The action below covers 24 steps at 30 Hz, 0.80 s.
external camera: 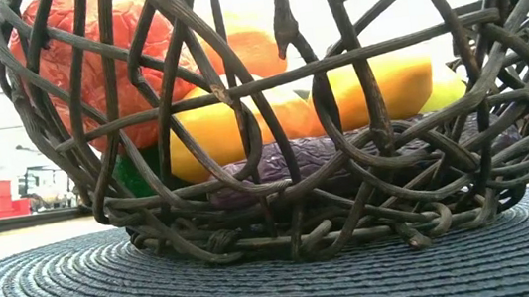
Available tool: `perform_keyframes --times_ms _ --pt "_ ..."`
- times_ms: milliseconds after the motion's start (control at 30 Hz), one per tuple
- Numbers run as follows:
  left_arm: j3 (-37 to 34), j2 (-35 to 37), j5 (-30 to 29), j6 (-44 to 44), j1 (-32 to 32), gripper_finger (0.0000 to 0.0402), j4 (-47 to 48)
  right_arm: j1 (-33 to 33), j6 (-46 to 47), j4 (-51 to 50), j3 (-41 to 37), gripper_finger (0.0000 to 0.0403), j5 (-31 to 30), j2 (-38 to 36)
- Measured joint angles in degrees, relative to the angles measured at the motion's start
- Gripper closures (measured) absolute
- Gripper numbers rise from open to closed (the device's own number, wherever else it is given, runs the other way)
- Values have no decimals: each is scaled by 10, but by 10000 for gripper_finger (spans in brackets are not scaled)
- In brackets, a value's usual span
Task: Build produce basket
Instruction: Return to Home Position
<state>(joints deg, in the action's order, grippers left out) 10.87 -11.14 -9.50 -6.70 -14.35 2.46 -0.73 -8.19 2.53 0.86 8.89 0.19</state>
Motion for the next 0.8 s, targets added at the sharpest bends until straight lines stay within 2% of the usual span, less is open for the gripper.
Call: perform_keyframes --times_ms 300,800 --pt "0 86 27 -23 0 398 53 0 0 -2 0 399 1 0" --pt "-94 101 40 -57 5 398 -85 0 0 0 0 399 1 0"
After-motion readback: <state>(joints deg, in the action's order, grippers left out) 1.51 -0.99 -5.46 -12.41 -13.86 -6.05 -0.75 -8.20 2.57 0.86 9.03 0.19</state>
